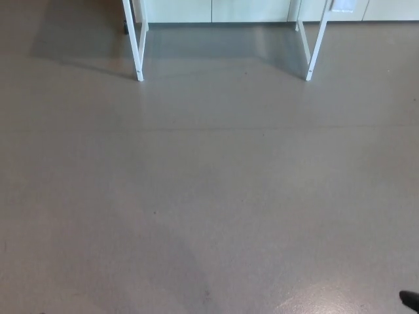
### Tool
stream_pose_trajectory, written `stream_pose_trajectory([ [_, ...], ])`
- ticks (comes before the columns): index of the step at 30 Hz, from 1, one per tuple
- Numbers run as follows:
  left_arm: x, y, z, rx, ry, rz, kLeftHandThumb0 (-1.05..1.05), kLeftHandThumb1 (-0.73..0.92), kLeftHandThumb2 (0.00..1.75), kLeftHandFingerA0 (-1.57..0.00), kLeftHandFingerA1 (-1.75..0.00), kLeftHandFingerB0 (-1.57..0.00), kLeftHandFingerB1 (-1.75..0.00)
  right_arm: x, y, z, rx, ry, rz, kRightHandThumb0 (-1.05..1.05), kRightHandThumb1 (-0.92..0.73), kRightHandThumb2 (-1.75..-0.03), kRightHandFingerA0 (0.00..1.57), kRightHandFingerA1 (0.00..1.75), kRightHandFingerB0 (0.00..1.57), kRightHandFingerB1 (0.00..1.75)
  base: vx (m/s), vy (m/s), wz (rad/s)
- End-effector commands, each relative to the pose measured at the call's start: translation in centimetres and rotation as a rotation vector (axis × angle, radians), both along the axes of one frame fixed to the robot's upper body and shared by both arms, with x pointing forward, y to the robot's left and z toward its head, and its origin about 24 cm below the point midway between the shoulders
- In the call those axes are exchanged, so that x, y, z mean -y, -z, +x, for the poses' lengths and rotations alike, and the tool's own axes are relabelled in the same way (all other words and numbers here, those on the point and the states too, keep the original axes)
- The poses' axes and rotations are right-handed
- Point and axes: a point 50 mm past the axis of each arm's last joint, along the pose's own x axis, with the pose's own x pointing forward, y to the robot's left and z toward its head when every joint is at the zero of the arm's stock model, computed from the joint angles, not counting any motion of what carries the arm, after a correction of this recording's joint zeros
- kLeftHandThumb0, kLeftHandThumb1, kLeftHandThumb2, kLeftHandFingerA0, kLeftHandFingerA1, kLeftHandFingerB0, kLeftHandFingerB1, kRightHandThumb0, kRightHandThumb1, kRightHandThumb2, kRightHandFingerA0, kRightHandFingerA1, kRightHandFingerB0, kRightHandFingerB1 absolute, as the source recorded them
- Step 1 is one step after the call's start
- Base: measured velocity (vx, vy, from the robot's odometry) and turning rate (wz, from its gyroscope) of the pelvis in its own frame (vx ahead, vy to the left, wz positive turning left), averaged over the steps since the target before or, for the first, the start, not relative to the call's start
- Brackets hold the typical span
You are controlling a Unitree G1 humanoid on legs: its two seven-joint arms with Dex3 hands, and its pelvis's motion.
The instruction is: The robot walks towards a desk on which an eraser is kept on the left hand side and a container is kept on the right hand side. The robot picks up the eraser using its left hand and places it in the container.
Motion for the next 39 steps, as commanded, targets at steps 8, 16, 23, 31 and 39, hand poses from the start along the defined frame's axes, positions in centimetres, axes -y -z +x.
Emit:
stream_pose_trajectory([
  [8, -1.1, -2.3, -0.3, 0.247, -0.042, -0.17, -0.35, 0.57, 0.57, -0.46, -0.36, -0.35, -0.32, 0.3, -2.2, -1.0, 0.123, 0.02, 0.144, -0.25, -0.59, -0.57, 0.52, 0.43, 0.32, 0.35, 0.0, 0.0, 0.0],
  [16, -1.2, -2.1, -0.6, 0.234, -0.035, -0.165, -0.36, 0.59, 0.58, -0.49, -0.36, -0.38, -0.33, 0.3, -2.0, -1.5, 0.106, 0.019, 0.133, -0.25, -0.58, -0.57, 0.55, 0.44, 0.33, 0.35, 0.0, 0.0, 0.0],
  [23, -1.1, -2.0, -1.0, 0.229, -0.027, -0.165, -0.35, 0.58, 0.58, -0.47, -0.36, -0.36, -0.32, 0.3, -1.8, -1.8, 0.096, 0.013, 0.116, -0.24, -0.59, -0.57, 0.56, 0.45, 0.34, 0.36, 0.0, 0.0, 0.0],
  [31, -1.1, -2.0, -1.0, 0.229, -0.037, -0.171, -0.34, 0.58, 0.58, -0.49, -0.37, -0.37, -0.32, 0.4, -1.7, -1.9, 0.102, 0.004, 0.104, -0.25, -0.59, -0.57, 0.56, 0.45, 0.35, 0.36, 0.0, 0.0, 0.0],
  [39, -1.2, -2.0, -1.0, 0.224, -0.029, -0.169, -0.35, 0.57, 0.58, -0.5, -0.37, -0.37, -0.33, 0.3, -1.5, -2.1, 0.099, 0.009, 0.116, -0.24, -0.59, -0.57, 0.54, 0.44, 0.34, 0.36, 0.0, 0.0, 0.0],
])
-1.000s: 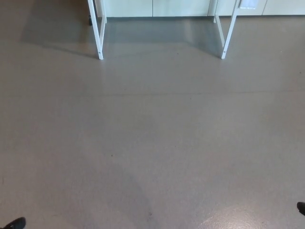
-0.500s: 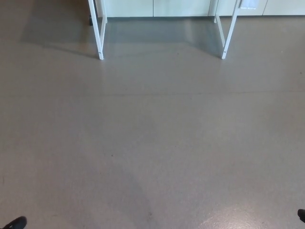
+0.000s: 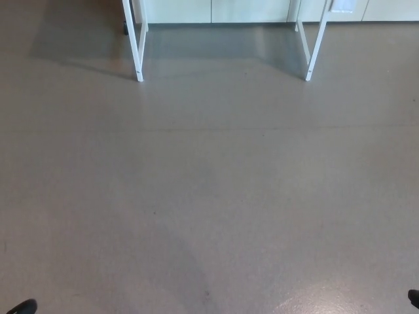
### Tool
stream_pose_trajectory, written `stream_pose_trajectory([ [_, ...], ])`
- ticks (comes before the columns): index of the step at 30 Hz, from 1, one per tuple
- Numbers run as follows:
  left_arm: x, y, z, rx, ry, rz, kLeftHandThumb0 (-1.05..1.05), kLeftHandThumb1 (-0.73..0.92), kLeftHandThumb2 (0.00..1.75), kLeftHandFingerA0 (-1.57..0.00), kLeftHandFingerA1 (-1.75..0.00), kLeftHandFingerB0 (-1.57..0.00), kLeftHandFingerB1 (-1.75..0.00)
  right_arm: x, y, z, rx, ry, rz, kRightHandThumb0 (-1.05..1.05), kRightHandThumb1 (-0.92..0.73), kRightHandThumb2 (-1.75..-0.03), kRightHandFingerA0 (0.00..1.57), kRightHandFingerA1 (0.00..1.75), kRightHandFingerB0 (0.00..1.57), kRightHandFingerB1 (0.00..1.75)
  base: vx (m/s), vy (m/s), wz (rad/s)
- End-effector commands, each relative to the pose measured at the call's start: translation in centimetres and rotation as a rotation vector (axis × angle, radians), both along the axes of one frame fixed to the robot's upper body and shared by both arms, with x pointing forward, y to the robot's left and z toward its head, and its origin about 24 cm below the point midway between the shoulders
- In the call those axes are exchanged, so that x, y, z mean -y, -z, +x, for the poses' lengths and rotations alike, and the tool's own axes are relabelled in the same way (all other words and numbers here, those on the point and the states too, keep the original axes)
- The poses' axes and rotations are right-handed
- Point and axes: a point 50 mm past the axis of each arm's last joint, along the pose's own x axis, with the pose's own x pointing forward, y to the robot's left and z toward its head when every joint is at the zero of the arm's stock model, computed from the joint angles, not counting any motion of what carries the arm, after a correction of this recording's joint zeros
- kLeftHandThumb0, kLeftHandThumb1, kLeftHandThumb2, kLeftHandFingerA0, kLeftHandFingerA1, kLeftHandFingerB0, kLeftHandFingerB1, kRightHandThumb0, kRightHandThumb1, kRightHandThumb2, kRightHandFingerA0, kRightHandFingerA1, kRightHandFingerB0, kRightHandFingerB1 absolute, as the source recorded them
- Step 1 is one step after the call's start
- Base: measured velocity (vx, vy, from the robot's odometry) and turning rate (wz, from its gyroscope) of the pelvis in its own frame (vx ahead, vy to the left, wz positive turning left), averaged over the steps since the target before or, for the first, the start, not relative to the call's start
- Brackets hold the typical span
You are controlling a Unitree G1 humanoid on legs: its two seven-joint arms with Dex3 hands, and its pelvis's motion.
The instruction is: The robot walks towards a desk on which an eraser is kept on the left hand side and a container is kept on the right hand side. The robot picks up the eraser using its left hand and places it in the container.
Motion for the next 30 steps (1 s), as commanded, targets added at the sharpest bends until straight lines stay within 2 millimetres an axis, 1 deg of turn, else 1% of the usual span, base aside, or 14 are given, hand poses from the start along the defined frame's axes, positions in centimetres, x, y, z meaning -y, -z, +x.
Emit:
stream_pose_trajectory([
  [1, -0.43, -0.46, 0.17, 0.038, 0.006, 0.019, -0.35, 0.57, 0.58, -0.5, -0.37, -0.37, -0.33, 0.14, -0.22, -0.06, 0.027, -0.004, -0.012, -0.24, -0.59, -0.57, 0.54, 0.44, 0.34, 0.36, 0.13, -0.004, -0.07],
  [6, -0.42, -0.5, 0.17, 0.036, 0.009, 0.03, -0.35, 0.58, 0.58, -0.5, -0.37, -0.37, -0.32, 0.11, -0.21, -0.09, 0.025, -0.001, -0.015, -0.23, -0.59, -0.57, 0.55, 0.44, 0.35, 0.36, -0.09, 0.028, 0.08],
  [9, -0.44, -0.53, 0.03, 0.036, 0.014, 0.038, -0.34, 0.58, 0.58, -0.5, -0.37, -0.37, -0.33, 0.11, -0.11, -0.26, 0.022, -0.01, -0.011, -0.24, -0.59, -0.57, 0.53, 0.44, 0.34, 0.36, -0.04, 0.027, -0.03],
  [11, -0.51, -0.55, 0.23, 0.037, 0.014, 0.038, -0.36, 0.59, 0.59, -0.51, -0.37, -0.38, -0.33, 0.11, -0.1, -0.14, 0.022, -0.017, -0.017, -0.24, -0.59, -0.57, 0.55, 0.44, 0.34, 0.36, 0.0, 0.102, -0.06],
  [14, -0.55, -0.56, 0.28, 0.038, 0.015, 0.029, -0.36, 0.59, 0.59, -0.51, -0.37, -0.36, -0.33, 0.06, -0.12, -0.05, 0.024, -0.014, -0.015, -0.24, -0.59, -0.57, 0.56, 0.45, 0.34, 0.36, 0.12, 0.216, -0.17],
  [16, -0.59, -0.51, 0.17, 0.036, 0.012, 0.033, -0.36, 0.58, 0.59, -0.51, -0.37, -0.38, -0.33, 0.04, -0.06, -0.11, 0.019, -0.016, -0.02, -0.24, -0.59, -0.57, 0.55, 0.44, 0.34, 0.36, 0.15, 0.487, -0.31],
  [20, -0.59, -0.51, 0.12, 0.034, 0.012, 0.034, -0.34, 0.58, 0.58, -0.5, -0.37, -0.39, -0.33, 0.04, 0.02, -0.19, 0.017, -0.021, -0.016, -0.24, -0.59, -0.57, 0.54, 0.45, 0.34, 0.36, 0.16, 0.246, 0.09],
  [22, -0.57, -0.55, 0.09, 0.034, 0.019, 0.035, -0.35, 0.6, 0.6, -0.5, -0.38, -0.37, -0.33, 0.06, 0.05, -0.21, 0.012, -0.027, -0.026, -0.26, -0.59, -0.57, 0.55, 0.45, 0.35, 0.36, 0.18, 0.06, 0.05],
  [25, -0.62, -0.56, 0.12, 0.034, 0.021, 0.031, -0.35, 0.59, 0.58, -0.5, -0.37, -0.37, -0.32, 0.12, 0.17, -0.17, 0.013, -0.027, -0.026, -0.27, -0.59, -0.57, 0.55, 0.45, 0.35, 0.36, 0.16, -0.034, 0.11],
  [30, -0.66, -0.47, 0.16, 0.037, 0.023, 0.036, -0.35, 0.59, 0.59, -0.51, -0.38, -0.38, -0.33, 0.09, 0.15, -0.13, 0.01, -0.027, -0.026, -0.26, -0.59, -0.57, 0.54, 0.45, 0.35, 0.36, 0.17, -0.167, 0.12],
])
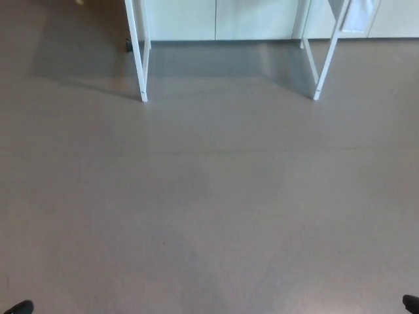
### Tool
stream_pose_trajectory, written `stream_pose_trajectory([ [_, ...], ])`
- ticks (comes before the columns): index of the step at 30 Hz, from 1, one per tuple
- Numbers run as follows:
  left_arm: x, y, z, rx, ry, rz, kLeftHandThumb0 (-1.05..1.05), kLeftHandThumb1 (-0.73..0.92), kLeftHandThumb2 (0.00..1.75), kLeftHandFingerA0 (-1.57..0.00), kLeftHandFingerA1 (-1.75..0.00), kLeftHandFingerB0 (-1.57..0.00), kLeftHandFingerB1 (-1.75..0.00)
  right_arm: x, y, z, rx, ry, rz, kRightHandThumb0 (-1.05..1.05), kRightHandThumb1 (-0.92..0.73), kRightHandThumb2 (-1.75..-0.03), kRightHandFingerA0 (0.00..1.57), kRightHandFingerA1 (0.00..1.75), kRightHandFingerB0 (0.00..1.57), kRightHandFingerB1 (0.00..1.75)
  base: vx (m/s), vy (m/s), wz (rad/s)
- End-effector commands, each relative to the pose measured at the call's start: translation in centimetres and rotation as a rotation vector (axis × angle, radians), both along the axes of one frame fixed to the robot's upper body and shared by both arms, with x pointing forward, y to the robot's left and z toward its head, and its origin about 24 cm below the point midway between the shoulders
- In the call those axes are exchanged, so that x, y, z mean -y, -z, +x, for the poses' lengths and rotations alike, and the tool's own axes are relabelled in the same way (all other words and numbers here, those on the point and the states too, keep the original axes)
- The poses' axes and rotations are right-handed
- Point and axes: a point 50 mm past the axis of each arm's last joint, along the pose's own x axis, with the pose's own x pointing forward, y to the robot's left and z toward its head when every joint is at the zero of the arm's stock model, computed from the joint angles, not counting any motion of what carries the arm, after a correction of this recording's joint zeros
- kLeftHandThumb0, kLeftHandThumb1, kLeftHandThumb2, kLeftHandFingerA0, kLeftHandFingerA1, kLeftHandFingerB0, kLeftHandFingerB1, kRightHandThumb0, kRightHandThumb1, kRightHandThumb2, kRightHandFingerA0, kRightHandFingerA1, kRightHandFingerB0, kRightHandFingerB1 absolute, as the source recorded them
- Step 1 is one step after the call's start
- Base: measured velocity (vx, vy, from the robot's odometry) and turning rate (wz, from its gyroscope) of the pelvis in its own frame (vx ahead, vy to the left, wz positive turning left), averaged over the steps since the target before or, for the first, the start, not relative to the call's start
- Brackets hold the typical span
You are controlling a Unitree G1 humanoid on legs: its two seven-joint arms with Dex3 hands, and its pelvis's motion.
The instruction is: The robot walks towards a desk on which an eraser is kept on the left hand side and a container is kept on the right hand side. The robot picks up the eraser using its left hand and places it in the container.
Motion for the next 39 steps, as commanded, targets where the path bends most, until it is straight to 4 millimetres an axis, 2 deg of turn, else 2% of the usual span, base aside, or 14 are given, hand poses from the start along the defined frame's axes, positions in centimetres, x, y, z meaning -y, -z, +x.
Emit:
stream_pose_trajectory([
  [1, -0.18, -0.29, 0.34, 0.041, 0.01, 0.024, -0.35, 0.59, 0.59, -0.51, -0.38, -0.39, -0.33, 0.47, -0.32, 0.26, 0.02, -0.014, -0.037, -0.27, -0.59, -0.57, 0.55, 0.44, 0.35, 0.36, 0.29, -0.311, 0.38],
  [10, -0.2, -0.32, 0.22, 0.035, 0.017, 0.034, -0.35, 0.6, 0.59, -0.52, -0.38, -0.4, -0.33, 0.36, -0.16, 0.16, 0.013, -0.02, -0.026, -0.25, -0.61, -0.58, 0.55, 0.45, 0.34, 0.36, 0.22, -0.092, 0.06],
  [28, -0.27, -0.28, -0.17, 0.019, 0.044, 0.091, -0.35, 0.6, 0.59, -0.53, -0.38, -0.41, -0.33, 0.27, 0.34, -0.05, -0.001, -0.025, -0.035, -0.27, -0.6, -0.58, 0.56, 0.46, 0.35, 0.36, 0.26, 0.133, -0.02],
  [29, -0.3, -0.27, -0.2, 0.019, 0.059, 0.107, -0.44, 0.49, 0.75, -0.47, -0.48, -0.36, -0.44, 0.25, 0.36, -0.06, 0.0, -0.023, -0.033, -0.27, -0.6, -0.58, 0.57, 0.46, 0.34, 0.36, 0.32, -0.038, 0.05],
  [30, -0.3, -0.25, -0.22, 0.017, 0.06, 0.112, -0.36, 0.59, 0.58, -0.54, -0.37, -0.42, -0.34, 0.26, 0.39, -0.05, 0.001, -0.024, -0.032, -0.28, -0.6, -0.58, 0.57, 0.47, 0.35, 0.37, 0.39, -0.114, 0.14],
  [37, -0.24, -0.33, -0.35, 0.023, 0.063, 0.108, -0.36, 0.6, 0.59, -0.53, -0.37, -0.41, -0.34, 0.12, 0.36, -0.05, -0.002, -0.029, -0.037, -0.28, -0.61, -0.59, 0.57, 0.46, 0.35, 0.36, 0.28, -0.101, 0.19],
  [38, -0.25, -0.26, -0.35, 0.023, 0.064, 0.11, -0.44, 0.49, 0.75, -0.47, -0.48, -0.36, -0.44, 0.12, 0.34, -0.04, -0.002, -0.035, -0.039, -0.28, -0.61, -0.58, 0.58, 0.46, 0.35, 0.36, 0.3, 0.0, -0.02],
  [39, -0.26, -0.21, -0.35, 0.023, 0.063, 0.112, -0.45, 0.49, 0.75, -0.48, -0.49, -0.37, -0.44, 0.14, 0.35, -0.04, 0.001, -0.039, -0.042, -0.29, -0.61, -0.59, 0.58, 0.46, 0.34, 0.37, 0.27, 0.038, -0.08],
])
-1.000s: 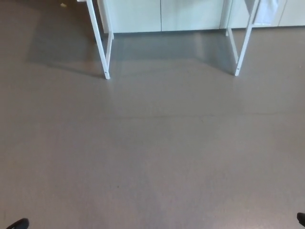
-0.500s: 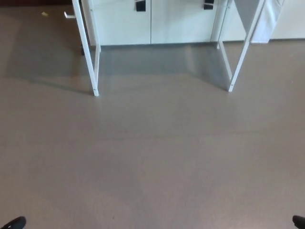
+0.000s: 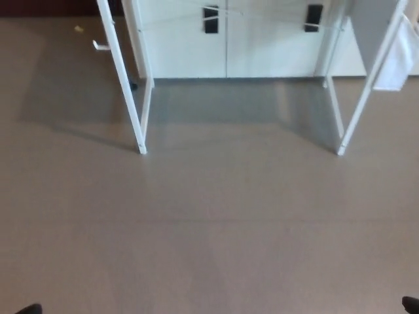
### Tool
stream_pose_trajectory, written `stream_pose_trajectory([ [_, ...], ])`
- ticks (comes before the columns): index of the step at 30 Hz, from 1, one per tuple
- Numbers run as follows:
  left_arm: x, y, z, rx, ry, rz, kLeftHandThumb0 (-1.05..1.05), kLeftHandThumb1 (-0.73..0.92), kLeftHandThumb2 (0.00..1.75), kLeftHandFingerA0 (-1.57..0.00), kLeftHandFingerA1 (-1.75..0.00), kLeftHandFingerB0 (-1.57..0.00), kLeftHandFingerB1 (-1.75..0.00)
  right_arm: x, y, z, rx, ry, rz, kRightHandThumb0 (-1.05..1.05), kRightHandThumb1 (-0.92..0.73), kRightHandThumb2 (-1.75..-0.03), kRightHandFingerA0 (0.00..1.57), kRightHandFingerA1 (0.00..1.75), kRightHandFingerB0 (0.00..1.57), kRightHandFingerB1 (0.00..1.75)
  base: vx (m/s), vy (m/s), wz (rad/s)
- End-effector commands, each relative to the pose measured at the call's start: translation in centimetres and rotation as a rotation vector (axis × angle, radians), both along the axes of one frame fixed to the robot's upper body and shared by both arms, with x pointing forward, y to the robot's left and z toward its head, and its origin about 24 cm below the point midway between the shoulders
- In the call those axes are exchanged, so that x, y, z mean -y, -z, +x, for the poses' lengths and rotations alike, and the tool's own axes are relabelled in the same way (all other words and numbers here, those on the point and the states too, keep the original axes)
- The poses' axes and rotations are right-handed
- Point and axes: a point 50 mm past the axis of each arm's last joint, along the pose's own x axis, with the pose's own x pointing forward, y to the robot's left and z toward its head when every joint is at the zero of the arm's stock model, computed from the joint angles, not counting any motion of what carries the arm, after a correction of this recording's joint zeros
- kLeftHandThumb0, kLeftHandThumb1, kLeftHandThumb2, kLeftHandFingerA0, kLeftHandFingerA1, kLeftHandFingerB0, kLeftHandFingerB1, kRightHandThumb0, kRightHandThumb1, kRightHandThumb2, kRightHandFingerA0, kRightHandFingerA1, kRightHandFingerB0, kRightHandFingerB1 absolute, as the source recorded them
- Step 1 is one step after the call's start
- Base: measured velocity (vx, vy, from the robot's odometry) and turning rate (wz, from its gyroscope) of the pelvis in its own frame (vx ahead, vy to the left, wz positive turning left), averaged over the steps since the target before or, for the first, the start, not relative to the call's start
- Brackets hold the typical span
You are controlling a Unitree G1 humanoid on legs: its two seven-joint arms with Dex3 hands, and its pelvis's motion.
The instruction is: The robot walks towards a desk on which an eraser is kept on the left hand side and a container is kept on the right hand side. The robot picks up the eraser using its left hand and places it in the container.
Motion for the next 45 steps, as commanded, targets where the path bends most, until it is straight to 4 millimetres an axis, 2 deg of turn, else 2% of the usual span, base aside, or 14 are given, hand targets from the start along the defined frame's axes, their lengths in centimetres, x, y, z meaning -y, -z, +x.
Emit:
stream_pose_trajectory([
  [1, -0.6, -0.5, 0.2, 0.032, 0.016, 0.061, -0.45, 0.49, 0.75, -0.49, -0.49, -0.37, -0.44, 0.1, -0.2, 0.0, 0.025, -0.014, -0.016, -0.29, -0.61, -0.58, 0.58, 0.46, 0.34, 0.37, 0.27, 0.058, -0.14],
  [13, -0.3, -0.1, 0.2, 0.029, 0.005, 0.05, -0.45, 0.48, 0.75, -0.48, -0.49, -0.37, -0.44, 0.2, 0.0, 0.2, 0.022, -0.018, -0.02, -0.3, -0.61, -0.59, 0.59, 0.47, 0.34, 0.36, 0.36, 0.169, -0.13],
  [14, 0.5, -0.1, 0.3, 0.035, 0.016, 0.048, -0.46, 0.49, 0.75, -0.49, -0.49, -0.36, -0.44, 0.2, 0.0, 0.1, 0.018, -0.024, -0.023, -0.29, -0.61, -0.59, 0.6, 0.47, 0.35, 0.36, 0.31, 0.08, 0.11],
  [27, 3.1, -0.1, 0.4, 0.066, -0.017, 0.028, -0.48, 0.48, 0.76, -0.46, -0.48, -0.39, -0.45, -0.5, 0.1, -0.2, 0.011, -0.043, -0.018, -0.28, -0.61, -0.59, 0.58, 0.46, 0.32, 0.35, 0.36, -0.109, 0.19],
  [30, 3.6, 0.2, -0.1, 0.049, 0.016, 0.04, -0.49, 0.47, 0.76, -0.46, -0.48, -0.38, -0.45, -0.6, 0.3, -0.3, 0.01, -0.045, -0.011, -0.29, -0.61, -0.59, 0.58, 0.46, 0.32, 0.36, 0.29, -0.03, -0.04],
  [33, 3.2, 0.3, -0.8, 0.038, 0.093, 0.1, -0.52, 0.48, 0.77, -0.45, -0.48, -0.35, -0.44, -0.9, 0.3, -0.5, 0.007, -0.045, 0.0, -0.29, -0.61, -0.59, 0.58, 0.47, 0.33, 0.36, 0.3, 0.071, -0.21],
  [36, 2.8, 0.4, -1.0, 0.03, 0.099, 0.121, -0.51, 0.48, 0.76, -0.44, -0.48, -0.36, -0.44, -0.9, 0.3, -0.8, 0.004, -0.051, -0.005, -0.3, -0.61, -0.58, 0.57, 0.46, 0.33, 0.36, 0.36, 0.133, -0.25],
  [37, 2.6, 0.4, -1.2, 0.025, 0.099, 0.127, -0.42, 0.58, 0.58, -0.51, -0.36, -0.41, -0.33, -0.9, 0.4, -0.9, 0.004, -0.054, -0.003, -0.3, -0.61, -0.59, 0.58, 0.47, 0.33, 0.36, 0.43, 0.214, 0.01],
  [40, 2.2, 0.4, -1.4, 0.018, 0.108, 0.15, -0.42, 0.58, 0.58, -0.5, -0.36, -0.4, -0.33, -1.0, 0.5, -0.9, 0.008, -0.062, -0.001, -0.29, -0.61, -0.58, 0.58, 0.47, 0.34, 0.36, 0.35, 0.272, -0.28],
  [41, 2.2, 0.5, -1.4, 0.019, 0.107, 0.155, -0.5, 0.48, 0.76, -0.46, -0.48, -0.35, -0.44, -1.1, 0.5, -0.9, 0.008, -0.057, 0.007, -0.28, -0.61, -0.58, 0.58, 0.46, 0.34, 0.36, 0.39, 0.177, 0.08],
  [45, 2.3, 0.6, -1.4, 0.02, 0.114, 0.172, -0.51, 0.48, 0.76, -0.47, -0.48, -0.36, -0.44, -1.2, 0.5, -0.8, 0.013, -0.054, 0.012, -0.27, -0.61, -0.59, 0.59, 0.48, 0.34, 0.37, 0.27, 0.113, 0.08],
])
